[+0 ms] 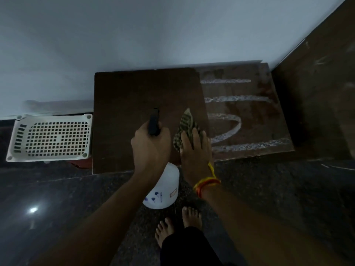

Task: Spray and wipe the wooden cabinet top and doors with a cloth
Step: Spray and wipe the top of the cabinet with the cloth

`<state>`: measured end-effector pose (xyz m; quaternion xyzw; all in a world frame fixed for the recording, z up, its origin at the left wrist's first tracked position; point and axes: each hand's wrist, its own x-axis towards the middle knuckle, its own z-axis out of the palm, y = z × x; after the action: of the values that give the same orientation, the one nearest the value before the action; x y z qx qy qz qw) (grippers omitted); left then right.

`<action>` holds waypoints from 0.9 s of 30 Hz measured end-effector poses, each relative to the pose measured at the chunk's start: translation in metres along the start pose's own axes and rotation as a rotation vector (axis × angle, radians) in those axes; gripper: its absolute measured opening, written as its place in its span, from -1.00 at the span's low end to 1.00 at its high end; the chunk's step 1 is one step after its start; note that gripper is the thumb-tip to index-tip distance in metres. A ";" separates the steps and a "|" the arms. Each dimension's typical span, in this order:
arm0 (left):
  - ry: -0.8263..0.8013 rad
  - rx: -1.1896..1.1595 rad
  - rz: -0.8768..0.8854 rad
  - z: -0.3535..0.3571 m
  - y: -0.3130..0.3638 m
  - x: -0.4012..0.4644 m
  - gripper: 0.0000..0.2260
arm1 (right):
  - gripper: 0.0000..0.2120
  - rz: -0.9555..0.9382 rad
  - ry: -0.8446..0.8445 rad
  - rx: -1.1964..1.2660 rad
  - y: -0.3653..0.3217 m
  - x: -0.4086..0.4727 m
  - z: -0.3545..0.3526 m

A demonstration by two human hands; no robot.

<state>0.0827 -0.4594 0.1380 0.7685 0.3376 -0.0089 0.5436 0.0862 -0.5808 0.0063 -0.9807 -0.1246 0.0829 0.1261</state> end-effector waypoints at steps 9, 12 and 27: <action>-0.007 0.001 0.016 0.006 -0.002 -0.012 -0.78 | -0.53 -0.046 0.044 -0.012 0.004 0.016 0.006; 0.001 0.022 0.016 0.009 -0.003 -0.014 -0.78 | -0.53 -0.055 0.064 0.015 0.005 0.025 0.005; 0.033 -0.007 0.003 0.033 0.009 -0.015 -0.79 | -0.53 -0.116 0.070 0.055 0.022 0.034 0.004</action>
<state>0.0877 -0.4971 0.1380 0.7672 0.3455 0.0059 0.5404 0.1229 -0.5914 -0.0079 -0.9703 -0.1743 0.0443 0.1617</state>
